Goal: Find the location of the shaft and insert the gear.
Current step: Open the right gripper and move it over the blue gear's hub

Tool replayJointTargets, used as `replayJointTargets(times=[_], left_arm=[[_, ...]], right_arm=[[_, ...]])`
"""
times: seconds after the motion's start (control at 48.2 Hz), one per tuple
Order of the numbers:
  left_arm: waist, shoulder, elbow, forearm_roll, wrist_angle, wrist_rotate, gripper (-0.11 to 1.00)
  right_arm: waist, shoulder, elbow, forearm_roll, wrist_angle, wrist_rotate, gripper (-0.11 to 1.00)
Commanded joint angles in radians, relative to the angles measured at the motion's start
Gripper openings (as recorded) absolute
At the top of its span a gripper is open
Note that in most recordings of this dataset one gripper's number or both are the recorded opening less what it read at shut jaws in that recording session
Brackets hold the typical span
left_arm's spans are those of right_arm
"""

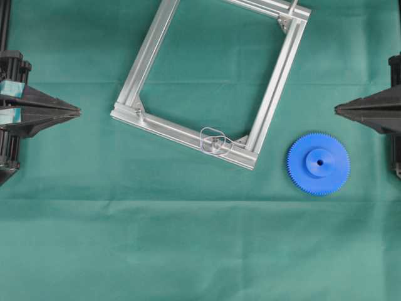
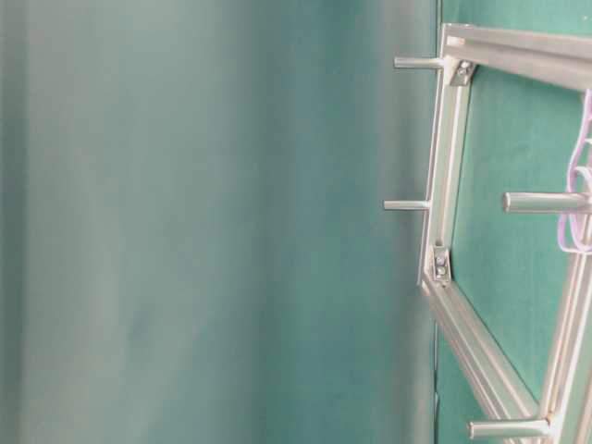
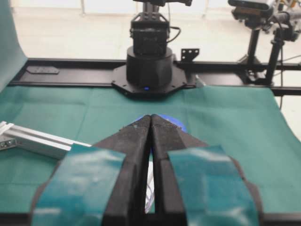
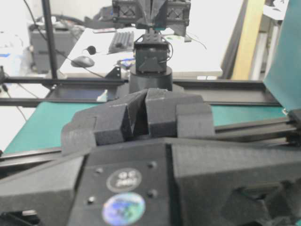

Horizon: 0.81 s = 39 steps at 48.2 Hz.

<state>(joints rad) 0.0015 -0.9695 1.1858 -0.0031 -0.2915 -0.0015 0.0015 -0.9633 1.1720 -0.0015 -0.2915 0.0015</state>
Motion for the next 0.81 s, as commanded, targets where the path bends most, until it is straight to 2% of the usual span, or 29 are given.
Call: replayJointTargets(times=[0.0, 0.062, 0.125, 0.228, 0.478, 0.54, 0.644, 0.789], left_arm=[[0.002, 0.006, -0.037, -0.012, 0.035, 0.008, 0.01], [0.002, 0.003, -0.04, -0.014, 0.055, 0.006, 0.04], [0.002, 0.003, -0.04, -0.015, 0.064, 0.005, 0.0], [0.002, 0.002, -0.04, -0.014, 0.072, 0.005, -0.01], [0.002, -0.002, -0.04, -0.014, 0.083, 0.006, -0.01], [0.002, -0.002, -0.04, -0.014, 0.083, 0.006, -0.01], [0.002, -0.003, -0.041, -0.014, 0.083, 0.006, -0.01], [0.002, -0.003, -0.043, -0.014, 0.083, 0.005, -0.01]], right_arm=[[-0.008, 0.011, -0.011, 0.005, 0.0, 0.002, 0.0], [-0.006, 0.011, -0.02, 0.003, 0.051, 0.002, 0.01], [-0.006, 0.011, -0.032, 0.003, 0.121, 0.0, 0.0], [-0.006, 0.012, -0.057, 0.005, 0.219, 0.011, 0.0], [-0.006, 0.012, -0.08, 0.003, 0.305, 0.04, 0.01], [-0.006, 0.011, -0.084, 0.003, 0.324, 0.044, 0.04], [-0.006, 0.011, -0.094, 0.003, 0.362, 0.052, 0.25], [-0.008, 0.012, -0.101, 0.0, 0.408, 0.061, 0.7]])
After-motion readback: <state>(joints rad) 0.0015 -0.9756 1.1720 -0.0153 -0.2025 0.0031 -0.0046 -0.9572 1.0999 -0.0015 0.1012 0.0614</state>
